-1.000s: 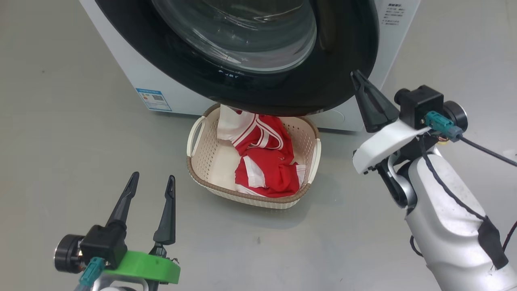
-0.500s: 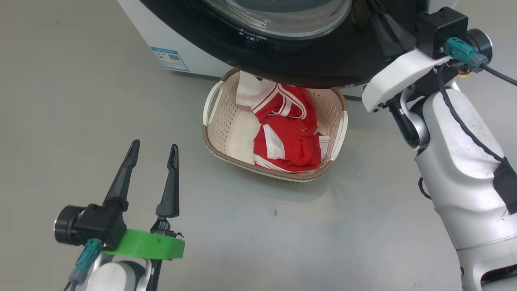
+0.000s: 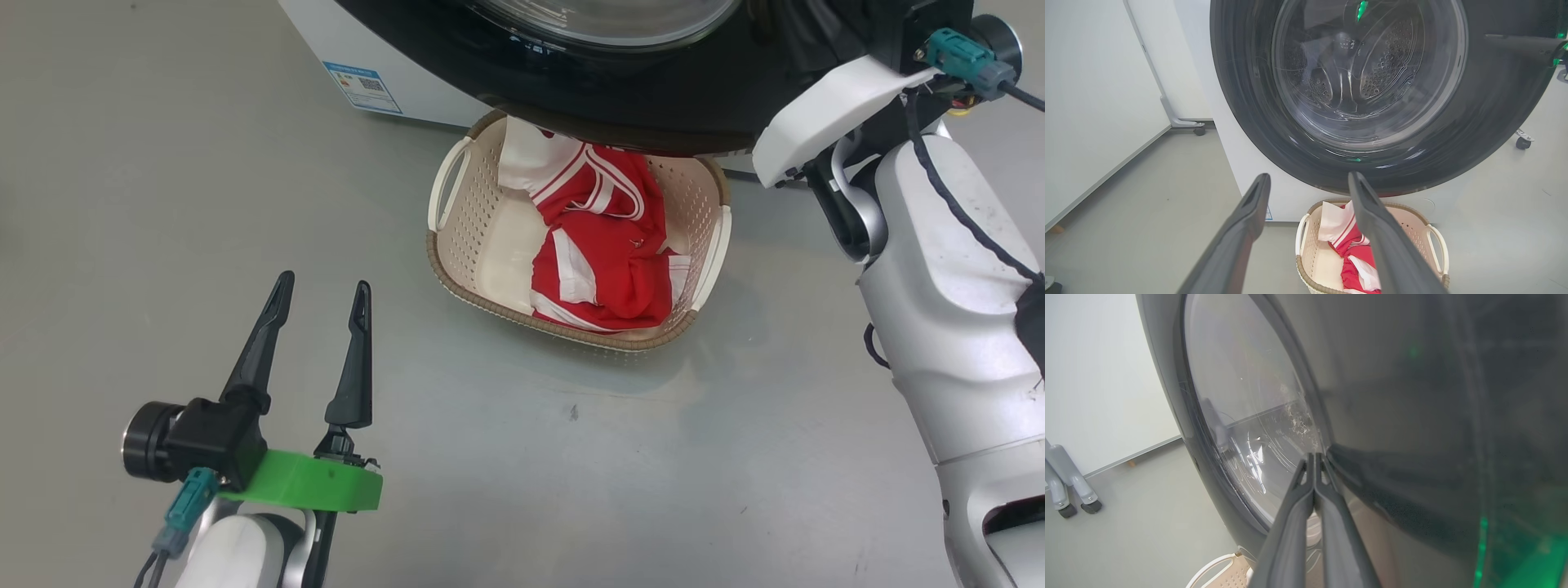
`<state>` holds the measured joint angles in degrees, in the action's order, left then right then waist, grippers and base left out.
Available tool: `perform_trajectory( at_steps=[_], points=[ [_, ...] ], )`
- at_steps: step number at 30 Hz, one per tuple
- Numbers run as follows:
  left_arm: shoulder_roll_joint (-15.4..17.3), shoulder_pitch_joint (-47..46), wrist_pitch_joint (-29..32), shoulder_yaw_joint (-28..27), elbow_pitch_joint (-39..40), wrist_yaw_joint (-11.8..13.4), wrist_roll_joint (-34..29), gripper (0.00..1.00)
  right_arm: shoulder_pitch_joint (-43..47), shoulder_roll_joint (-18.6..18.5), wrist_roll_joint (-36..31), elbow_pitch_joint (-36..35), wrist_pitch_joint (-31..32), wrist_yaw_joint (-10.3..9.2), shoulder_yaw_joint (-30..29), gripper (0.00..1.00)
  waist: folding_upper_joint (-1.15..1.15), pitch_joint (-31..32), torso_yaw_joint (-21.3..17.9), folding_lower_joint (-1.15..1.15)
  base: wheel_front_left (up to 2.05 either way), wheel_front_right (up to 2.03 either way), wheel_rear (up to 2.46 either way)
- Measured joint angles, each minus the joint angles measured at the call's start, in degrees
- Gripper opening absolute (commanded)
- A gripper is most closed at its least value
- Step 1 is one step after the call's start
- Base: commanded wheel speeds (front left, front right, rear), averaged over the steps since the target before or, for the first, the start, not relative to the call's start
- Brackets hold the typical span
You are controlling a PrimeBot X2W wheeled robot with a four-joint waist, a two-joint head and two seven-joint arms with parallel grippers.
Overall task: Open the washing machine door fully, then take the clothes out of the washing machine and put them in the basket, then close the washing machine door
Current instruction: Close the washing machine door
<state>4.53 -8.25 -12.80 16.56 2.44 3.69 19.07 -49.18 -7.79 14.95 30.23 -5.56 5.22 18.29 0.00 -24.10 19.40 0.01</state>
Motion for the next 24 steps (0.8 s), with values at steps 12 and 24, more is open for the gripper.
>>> perform_trajectory(
  at_steps=[12,24],
  points=[
    [-0.49,-1.20,-0.45,0.76,-0.96,-0.46,0.00,1.00,-6.41,-2.78,-0.01,3.97,-0.38,-0.31,-3.09,0.00,0.00,-1.21,1.60,0.00,0.00,0.00,0.00],
    [-1.23,-2.32,-0.96,0.76,-1.98,-0.46,0.08,1.00,-10.98,-4.23,0.09,7.47,-2.52,-0.43,-4.85,0.00,0.00,-3.23,3.61,0.00,0.00,0.00,0.00]
  ],
)
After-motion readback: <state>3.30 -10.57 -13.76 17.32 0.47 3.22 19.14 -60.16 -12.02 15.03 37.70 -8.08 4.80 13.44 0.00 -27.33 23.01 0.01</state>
